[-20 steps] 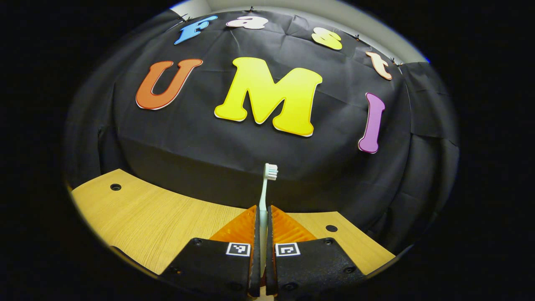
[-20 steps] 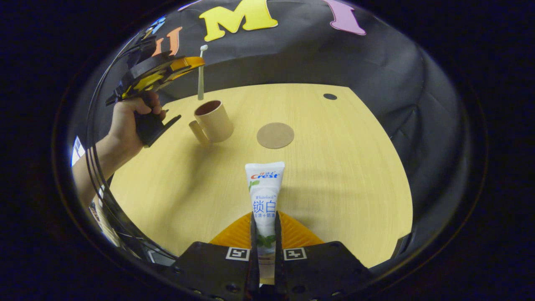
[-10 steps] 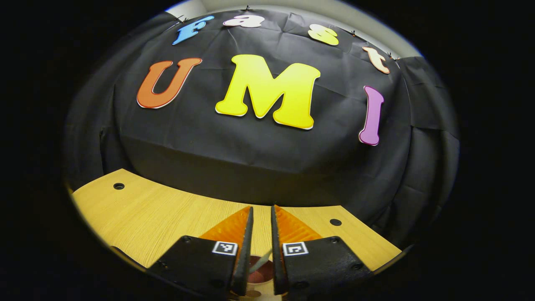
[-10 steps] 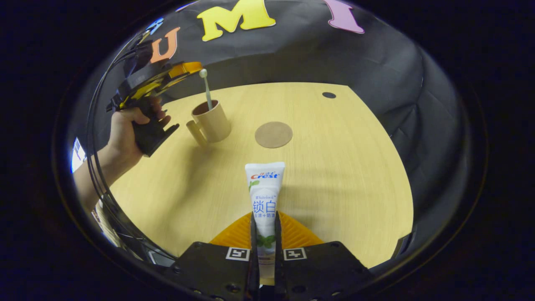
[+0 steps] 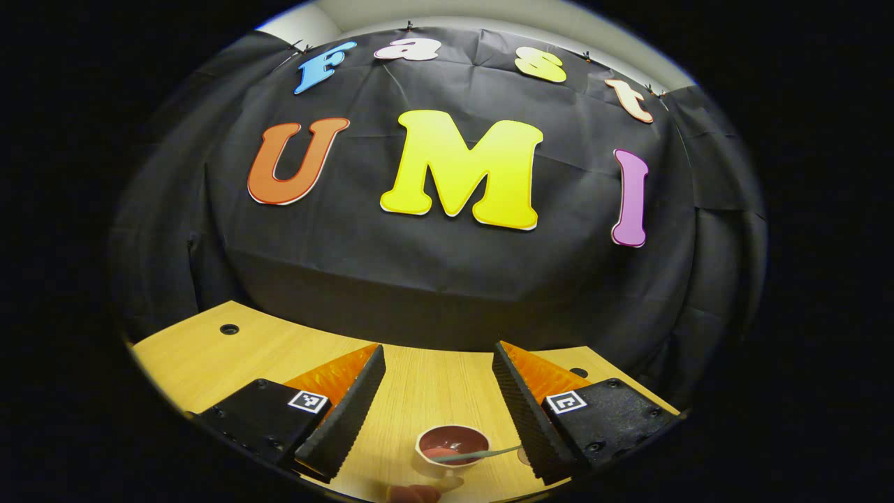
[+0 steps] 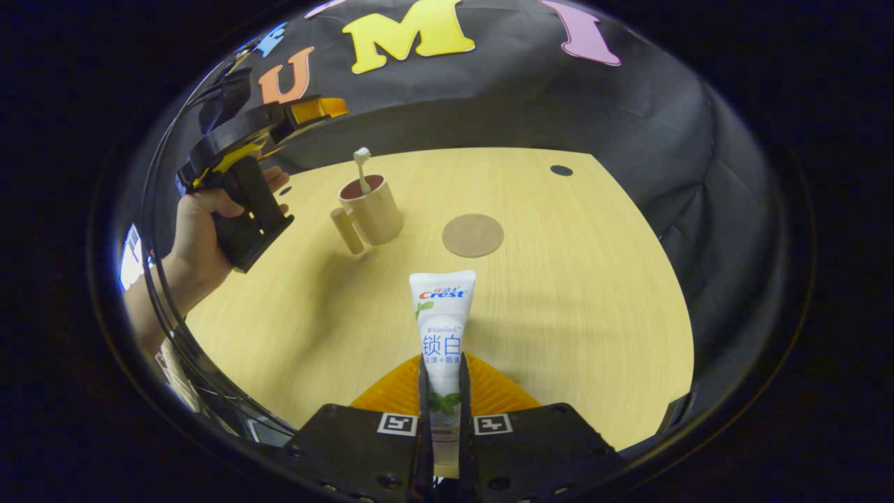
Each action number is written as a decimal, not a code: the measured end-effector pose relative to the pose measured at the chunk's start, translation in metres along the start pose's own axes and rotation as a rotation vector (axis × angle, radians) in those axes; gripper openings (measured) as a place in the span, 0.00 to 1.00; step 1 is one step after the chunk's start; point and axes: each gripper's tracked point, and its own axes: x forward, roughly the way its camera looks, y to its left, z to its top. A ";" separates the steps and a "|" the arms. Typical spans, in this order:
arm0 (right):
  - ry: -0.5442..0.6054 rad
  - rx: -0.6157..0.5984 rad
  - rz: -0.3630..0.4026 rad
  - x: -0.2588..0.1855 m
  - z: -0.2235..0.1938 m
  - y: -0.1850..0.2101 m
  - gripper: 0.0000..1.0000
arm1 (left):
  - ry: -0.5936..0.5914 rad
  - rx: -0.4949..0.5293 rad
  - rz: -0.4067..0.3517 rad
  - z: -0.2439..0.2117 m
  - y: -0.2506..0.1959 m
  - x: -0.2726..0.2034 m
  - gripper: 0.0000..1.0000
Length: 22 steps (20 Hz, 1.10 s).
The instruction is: Put the toothbrush and toothpaste on the desktop into the cup, then pick up the cup and place it on the coaster on the desktop.
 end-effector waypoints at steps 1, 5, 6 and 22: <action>-0.019 -0.003 0.009 -0.001 0.006 0.004 0.14 | -0.012 0.002 0.004 0.006 0.003 -0.006 0.97; -0.129 -0.058 0.066 -0.005 0.047 0.033 0.14 | -0.036 0.025 0.027 0.024 0.023 -0.025 0.97; -0.166 -0.076 0.083 -0.005 0.062 0.042 0.14 | -0.038 0.027 0.039 0.028 0.032 -0.030 0.97; -0.628 -0.241 0.270 0.071 0.263 0.179 0.15 | -0.067 0.043 0.305 0.076 0.178 -0.118 0.96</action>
